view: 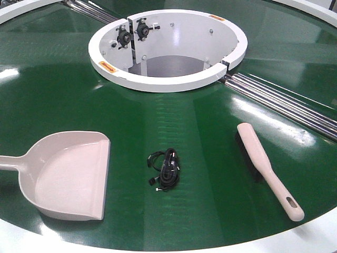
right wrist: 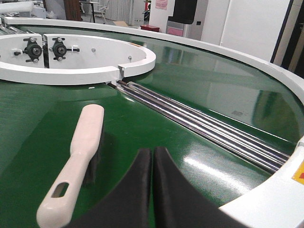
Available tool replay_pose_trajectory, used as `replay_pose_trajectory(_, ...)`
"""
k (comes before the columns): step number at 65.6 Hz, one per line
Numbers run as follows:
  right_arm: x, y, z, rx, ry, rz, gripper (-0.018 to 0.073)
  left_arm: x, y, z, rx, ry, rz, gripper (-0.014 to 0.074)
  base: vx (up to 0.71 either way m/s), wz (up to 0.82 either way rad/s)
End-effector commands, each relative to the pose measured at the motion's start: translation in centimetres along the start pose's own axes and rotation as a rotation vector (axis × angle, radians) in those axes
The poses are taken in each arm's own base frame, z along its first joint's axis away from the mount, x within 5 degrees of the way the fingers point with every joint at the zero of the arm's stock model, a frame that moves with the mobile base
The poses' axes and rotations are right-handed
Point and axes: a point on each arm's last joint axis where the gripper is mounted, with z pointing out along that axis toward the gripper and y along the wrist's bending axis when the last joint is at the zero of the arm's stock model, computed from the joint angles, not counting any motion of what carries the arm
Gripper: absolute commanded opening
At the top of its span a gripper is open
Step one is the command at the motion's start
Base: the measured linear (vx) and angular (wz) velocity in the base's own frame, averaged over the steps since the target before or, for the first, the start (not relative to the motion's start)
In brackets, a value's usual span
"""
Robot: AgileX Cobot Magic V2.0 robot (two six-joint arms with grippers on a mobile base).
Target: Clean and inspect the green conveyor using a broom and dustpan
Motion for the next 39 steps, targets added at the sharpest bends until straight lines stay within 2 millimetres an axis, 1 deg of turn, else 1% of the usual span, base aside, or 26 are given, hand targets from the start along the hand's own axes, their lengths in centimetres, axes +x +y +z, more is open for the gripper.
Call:
replay_pose_trajectory(1, -0.13, -0.01, 0.03, 0.011, -0.065, -0.011, -0.0003, -0.14, 0.06, 0.00, -0.007, -0.066, -0.013, -0.0006, 0.00, 0.00)
replay_pose_trajectory(39, -0.13, -0.01, 0.03, 0.011, -0.065, -0.011, -0.0003, -0.14, 0.06, 0.00, -0.007, -0.066, -0.013, -0.0006, 0.00, 0.00)
